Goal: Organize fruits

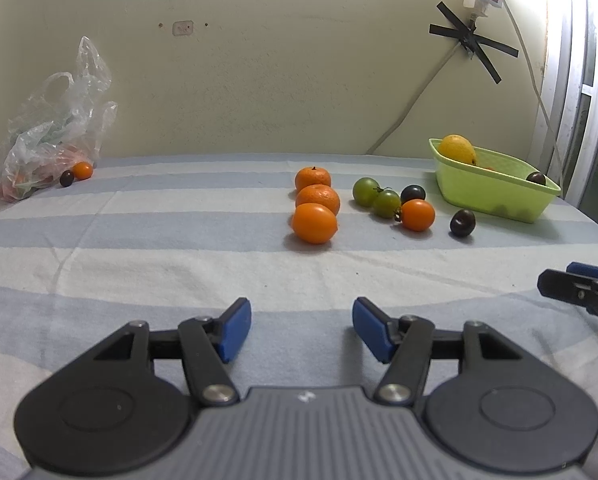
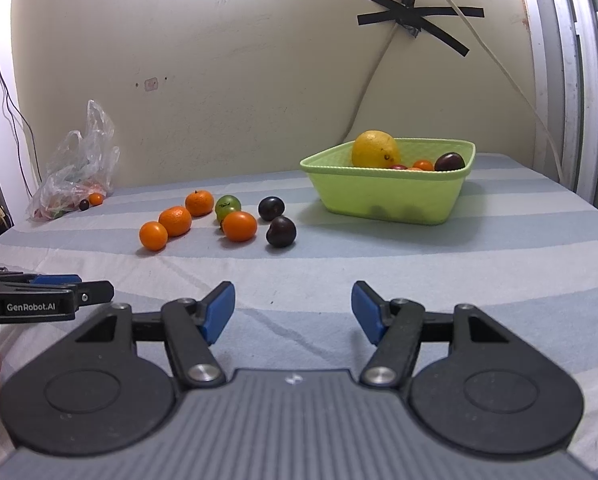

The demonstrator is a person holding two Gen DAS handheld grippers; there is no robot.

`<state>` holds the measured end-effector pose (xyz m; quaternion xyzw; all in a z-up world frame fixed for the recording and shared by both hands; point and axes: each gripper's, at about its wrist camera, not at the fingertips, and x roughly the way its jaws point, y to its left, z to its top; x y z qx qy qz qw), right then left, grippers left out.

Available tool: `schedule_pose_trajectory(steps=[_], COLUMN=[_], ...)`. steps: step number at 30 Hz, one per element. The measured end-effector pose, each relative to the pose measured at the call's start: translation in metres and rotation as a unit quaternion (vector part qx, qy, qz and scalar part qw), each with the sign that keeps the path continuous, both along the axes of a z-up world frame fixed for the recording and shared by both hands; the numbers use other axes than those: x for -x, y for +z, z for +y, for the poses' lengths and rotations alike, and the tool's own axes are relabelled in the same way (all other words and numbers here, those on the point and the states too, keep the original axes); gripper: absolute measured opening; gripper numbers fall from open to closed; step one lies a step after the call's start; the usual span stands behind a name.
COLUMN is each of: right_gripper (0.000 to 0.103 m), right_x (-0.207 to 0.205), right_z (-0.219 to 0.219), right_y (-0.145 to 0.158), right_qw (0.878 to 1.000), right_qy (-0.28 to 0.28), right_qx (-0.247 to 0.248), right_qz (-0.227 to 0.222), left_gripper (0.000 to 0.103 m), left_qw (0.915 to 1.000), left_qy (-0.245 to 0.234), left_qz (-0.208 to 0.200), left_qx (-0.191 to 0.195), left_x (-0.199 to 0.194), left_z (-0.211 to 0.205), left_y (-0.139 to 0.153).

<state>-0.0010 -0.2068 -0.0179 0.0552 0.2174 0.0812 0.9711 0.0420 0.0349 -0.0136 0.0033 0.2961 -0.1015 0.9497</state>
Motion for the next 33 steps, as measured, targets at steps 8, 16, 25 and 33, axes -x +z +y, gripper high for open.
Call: schedule_pose_trajectory(steps=[8,16,25,33], right_gripper=[0.067,0.067,0.065,0.058], right_x=[-0.006,-0.014,-0.040,-0.098], right_z=[0.002,0.001,0.027,0.063], right_y=[-0.001,-0.002,0.009,0.019], right_qw=[1.000,0.999,0.997,0.981], right_qy=[-0.002,-0.009,0.053,0.122], right_qx=[0.008,0.007,0.061,0.147], right_qz=[0.017,0.038,0.014,-0.018], left_gripper=[0.059,0.059,0.059,0.059], left_qw=[0.9997,0.9985,0.9936,0.9958], left_qy=[-0.018,-0.033,-0.036,-0.014], left_qz=[0.004,0.008,0.035,0.041], left_qx=[0.018,0.043,0.101,0.081], left_x=[-0.002,-0.003,-0.033,-0.083], left_z=[0.003,0.006,0.016,0.003], left_y=[-0.001,0.000,0.009,0.011])
